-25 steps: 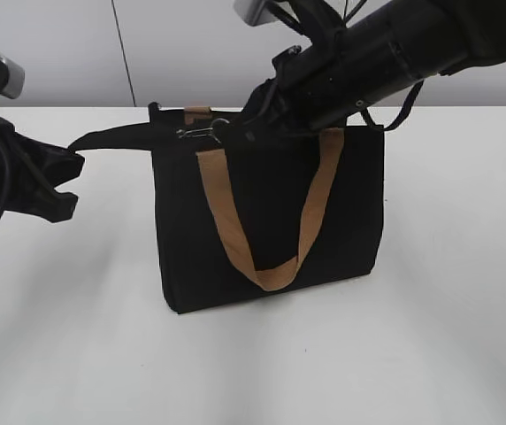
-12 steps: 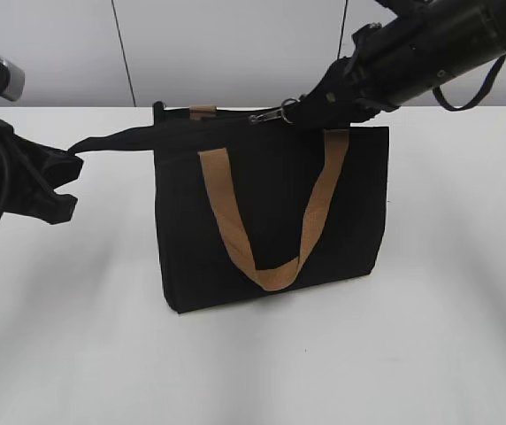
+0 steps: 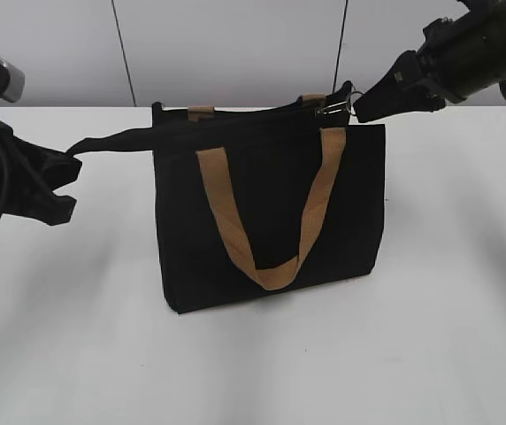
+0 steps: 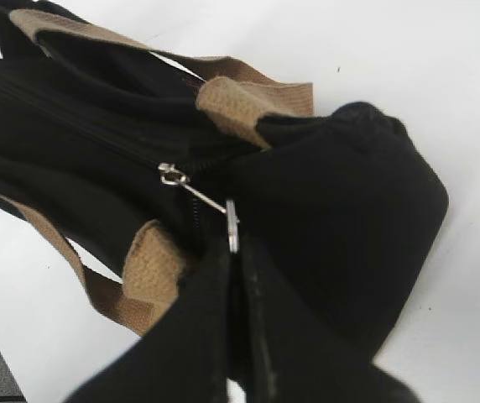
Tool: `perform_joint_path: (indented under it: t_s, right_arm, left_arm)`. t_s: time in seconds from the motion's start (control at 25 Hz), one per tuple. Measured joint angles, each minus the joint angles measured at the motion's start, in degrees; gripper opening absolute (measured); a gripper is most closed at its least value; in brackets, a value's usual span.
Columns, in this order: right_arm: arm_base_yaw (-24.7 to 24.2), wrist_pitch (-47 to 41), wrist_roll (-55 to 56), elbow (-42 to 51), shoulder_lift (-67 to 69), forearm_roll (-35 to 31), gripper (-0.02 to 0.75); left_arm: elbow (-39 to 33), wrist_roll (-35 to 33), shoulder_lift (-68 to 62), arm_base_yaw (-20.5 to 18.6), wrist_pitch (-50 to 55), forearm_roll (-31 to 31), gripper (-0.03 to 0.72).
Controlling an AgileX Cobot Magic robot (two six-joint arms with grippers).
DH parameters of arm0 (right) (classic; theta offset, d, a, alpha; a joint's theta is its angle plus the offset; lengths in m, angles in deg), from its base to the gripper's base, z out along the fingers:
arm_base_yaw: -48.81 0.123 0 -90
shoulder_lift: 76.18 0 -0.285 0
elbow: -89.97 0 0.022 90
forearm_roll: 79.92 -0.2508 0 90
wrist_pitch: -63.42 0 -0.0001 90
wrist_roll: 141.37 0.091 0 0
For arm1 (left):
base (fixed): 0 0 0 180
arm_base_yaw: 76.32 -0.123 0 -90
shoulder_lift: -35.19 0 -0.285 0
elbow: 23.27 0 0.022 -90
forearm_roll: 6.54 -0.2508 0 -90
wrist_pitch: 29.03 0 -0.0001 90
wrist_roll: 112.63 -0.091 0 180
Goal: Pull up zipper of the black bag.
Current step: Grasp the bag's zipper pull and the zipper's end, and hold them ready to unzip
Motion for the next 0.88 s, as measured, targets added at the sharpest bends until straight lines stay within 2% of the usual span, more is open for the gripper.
perform_joint_path:
  t_s: [0.36,0.48,0.6,0.68,0.8,0.88]
  right_arm:
    - [0.0,-1.0,0.2,0.0,-2.0,0.0,0.005]
    - [-0.1,-1.1,0.3,0.0,-2.0,-0.1,0.076]
    - [-0.1,-1.1,0.3,0.0,-2.0,-0.8,0.251]
    - [-0.1,-1.1,0.3,0.0,-2.0,-1.4,0.372]
    - [-0.1,-2.3,0.3,0.0,-2.0,-1.8,0.438]
    - [0.4,-2.8,0.4,0.0,-2.0,-1.7,0.45]
  left_arm:
    - [0.0,0.0,0.0,0.0,-0.7,0.5,0.02]
    - [0.0,0.0,0.0,0.0,-0.5,4.4,0.032]
    - [0.0,0.0,0.0,0.0,-0.3,8.0,0.129]
    - [0.0,0.0,0.1,0.0,0.2,11.0,0.244]
    - [0.0,0.0,1.0,0.0,2.7,17.1,0.365]
    - [0.0,0.0,2.0,0.0,5.3,21.3,0.393]
